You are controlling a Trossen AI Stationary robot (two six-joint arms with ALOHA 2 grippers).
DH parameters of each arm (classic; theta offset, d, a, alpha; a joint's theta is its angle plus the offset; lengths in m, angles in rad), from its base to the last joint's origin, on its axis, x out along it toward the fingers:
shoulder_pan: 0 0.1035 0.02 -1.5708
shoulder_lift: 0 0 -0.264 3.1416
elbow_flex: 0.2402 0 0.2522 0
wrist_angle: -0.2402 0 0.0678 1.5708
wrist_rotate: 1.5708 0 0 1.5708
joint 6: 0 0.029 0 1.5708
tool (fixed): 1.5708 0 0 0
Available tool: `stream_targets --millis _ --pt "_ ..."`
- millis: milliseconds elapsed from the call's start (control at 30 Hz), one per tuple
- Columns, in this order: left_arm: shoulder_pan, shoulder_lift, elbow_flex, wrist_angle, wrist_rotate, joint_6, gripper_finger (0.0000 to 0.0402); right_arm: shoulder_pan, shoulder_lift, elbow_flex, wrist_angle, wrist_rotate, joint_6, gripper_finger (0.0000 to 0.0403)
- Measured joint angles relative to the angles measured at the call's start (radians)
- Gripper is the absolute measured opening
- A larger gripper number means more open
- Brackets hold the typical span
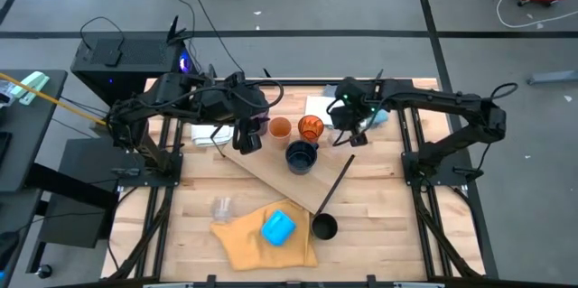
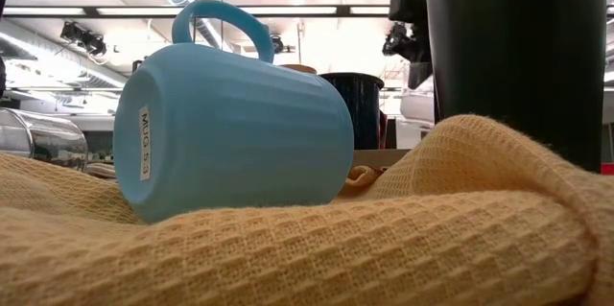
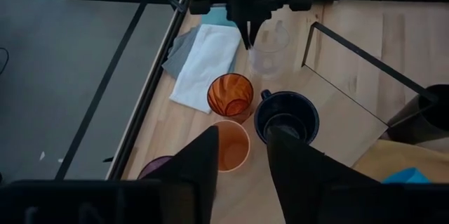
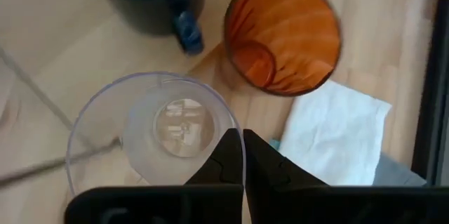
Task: Stack small to large cups/mugs on shelf
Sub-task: Put the transparent mug on the shelf
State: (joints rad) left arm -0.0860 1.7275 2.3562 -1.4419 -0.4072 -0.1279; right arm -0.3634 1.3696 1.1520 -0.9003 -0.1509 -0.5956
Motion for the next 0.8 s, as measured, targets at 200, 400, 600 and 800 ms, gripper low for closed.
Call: stream_targets --millis 200,400,600,800 --pt "0.0 0.0 0.0 -0.009 0.0 0.0 0.0137 0.015 0.055 0.056 -0.119 0.001 -0.154 0.0001" --pt "0.0 0.0 0.0 -0.016 0.0 0.006 0.0132 0.068 0.058 0.058 -0.112 0.002 -0.234 0.0" --pt "0.0 0.0 0.0 -0.016 0.0 0.009 0.0126 0.134 0.056 0.058 -0.109 0.022 -0.308 0.0" --pt "0.0 0.0 0.0 -0.017 0.0 0.01 0.0133 0.173 0.058 0.058 -0.077 0.053 -0.356 0.0"
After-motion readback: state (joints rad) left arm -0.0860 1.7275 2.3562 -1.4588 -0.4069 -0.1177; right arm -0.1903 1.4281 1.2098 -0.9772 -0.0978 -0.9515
